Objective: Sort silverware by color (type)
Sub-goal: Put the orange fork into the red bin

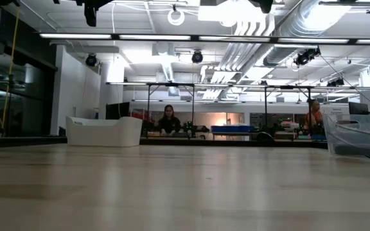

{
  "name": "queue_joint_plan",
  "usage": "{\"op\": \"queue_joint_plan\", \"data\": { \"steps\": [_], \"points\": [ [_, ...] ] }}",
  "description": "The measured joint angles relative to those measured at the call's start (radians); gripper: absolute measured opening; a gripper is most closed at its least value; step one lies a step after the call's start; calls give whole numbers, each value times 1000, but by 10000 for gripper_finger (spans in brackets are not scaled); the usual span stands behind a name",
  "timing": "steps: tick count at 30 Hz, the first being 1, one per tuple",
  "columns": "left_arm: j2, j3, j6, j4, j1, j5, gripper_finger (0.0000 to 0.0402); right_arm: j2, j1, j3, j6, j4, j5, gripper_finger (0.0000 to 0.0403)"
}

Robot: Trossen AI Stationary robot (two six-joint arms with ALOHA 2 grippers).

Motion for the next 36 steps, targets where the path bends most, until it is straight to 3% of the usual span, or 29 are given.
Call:
{"op": "queue_joint_plan", "data": {
  "steps": [7,15,36],
  "points": [
    [0,0,-21,0,0,40,0,0,0,0,0,10,-14,115],
    [0,0,-21,0,0,54,0,0,0,0,-1,13,-14,9],
    [0,0,-21,0,0,54,0,0,0,0,-8,16,-29,0]
  ]
}}
